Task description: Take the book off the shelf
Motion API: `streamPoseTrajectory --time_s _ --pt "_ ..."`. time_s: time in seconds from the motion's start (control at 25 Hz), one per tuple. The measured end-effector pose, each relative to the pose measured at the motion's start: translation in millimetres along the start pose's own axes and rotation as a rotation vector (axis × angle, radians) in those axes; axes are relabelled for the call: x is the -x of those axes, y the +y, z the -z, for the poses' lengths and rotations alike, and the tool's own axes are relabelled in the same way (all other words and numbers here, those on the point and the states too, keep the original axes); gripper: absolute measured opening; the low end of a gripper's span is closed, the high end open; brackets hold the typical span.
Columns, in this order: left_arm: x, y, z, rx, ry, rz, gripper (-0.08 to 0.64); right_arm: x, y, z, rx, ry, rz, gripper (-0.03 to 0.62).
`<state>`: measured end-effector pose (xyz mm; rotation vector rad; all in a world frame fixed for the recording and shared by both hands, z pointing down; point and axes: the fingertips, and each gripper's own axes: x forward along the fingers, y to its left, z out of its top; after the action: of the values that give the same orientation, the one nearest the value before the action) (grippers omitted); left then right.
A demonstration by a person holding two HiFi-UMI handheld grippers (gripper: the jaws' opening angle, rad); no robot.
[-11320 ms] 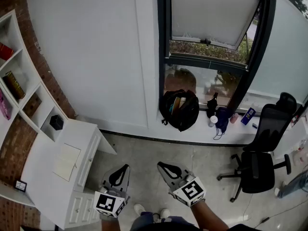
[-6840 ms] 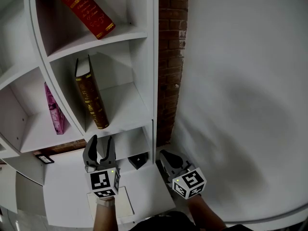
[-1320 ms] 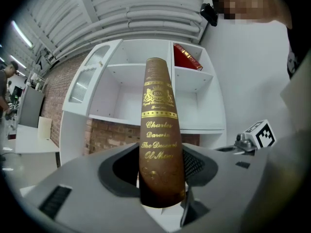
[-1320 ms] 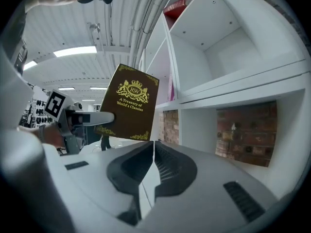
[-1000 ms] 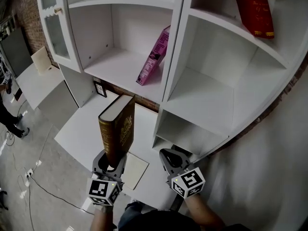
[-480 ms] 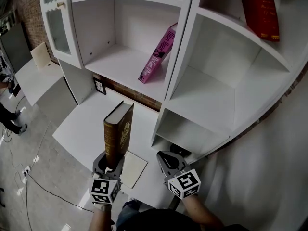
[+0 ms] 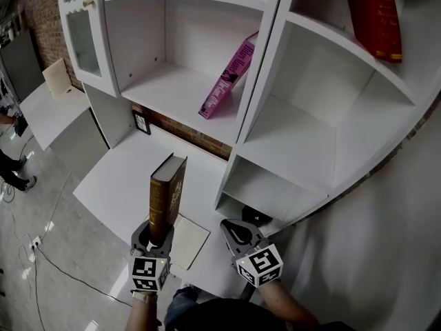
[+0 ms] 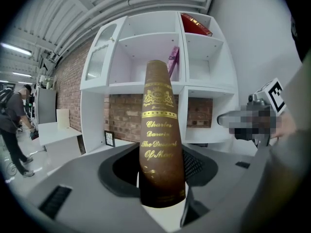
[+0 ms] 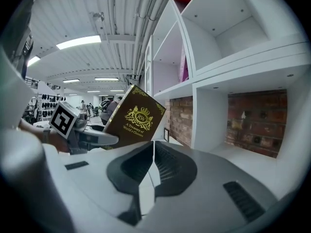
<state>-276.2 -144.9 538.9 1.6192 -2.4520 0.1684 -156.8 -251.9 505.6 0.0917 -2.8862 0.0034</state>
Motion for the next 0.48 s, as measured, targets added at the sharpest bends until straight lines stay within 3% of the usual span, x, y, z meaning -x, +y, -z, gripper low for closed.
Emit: streamPoseTrajectory --time_s 0.48 --pt "3.0 -0.1 6.3 -0.020 0.016 -0.016 0.222 -2.5 15.8 4.2 0.020 0.014 -0.028 0.021"
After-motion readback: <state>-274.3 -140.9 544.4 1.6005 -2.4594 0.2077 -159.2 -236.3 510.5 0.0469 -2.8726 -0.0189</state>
